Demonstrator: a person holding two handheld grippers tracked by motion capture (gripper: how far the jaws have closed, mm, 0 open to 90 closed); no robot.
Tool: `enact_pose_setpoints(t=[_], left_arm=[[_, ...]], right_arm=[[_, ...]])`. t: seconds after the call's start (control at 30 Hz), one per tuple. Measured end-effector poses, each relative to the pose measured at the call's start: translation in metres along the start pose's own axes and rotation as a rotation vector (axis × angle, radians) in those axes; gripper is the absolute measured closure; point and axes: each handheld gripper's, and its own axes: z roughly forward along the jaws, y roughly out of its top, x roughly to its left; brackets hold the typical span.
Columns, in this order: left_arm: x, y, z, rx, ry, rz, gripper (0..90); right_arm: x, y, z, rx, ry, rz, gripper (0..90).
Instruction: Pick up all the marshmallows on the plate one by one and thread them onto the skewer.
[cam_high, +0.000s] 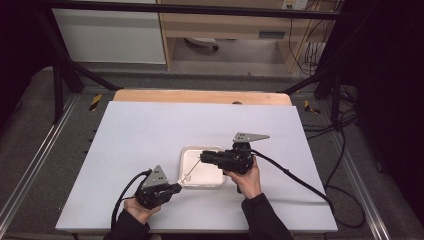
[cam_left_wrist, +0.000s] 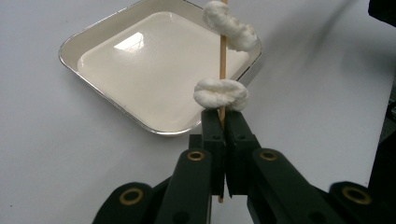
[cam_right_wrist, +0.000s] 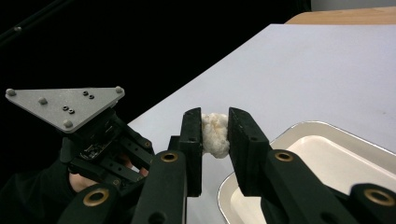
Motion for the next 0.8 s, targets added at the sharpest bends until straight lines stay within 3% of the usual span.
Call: enact_pose_setpoints(t=[0.8], left_arm=[[-0.002, -0.002, 0.005, 0.026, -0.003, -0.027, 88.7]], right_arm=[[0.004, -0.018, 0.013, 0.024, 0.017, -0.003, 79.7]])
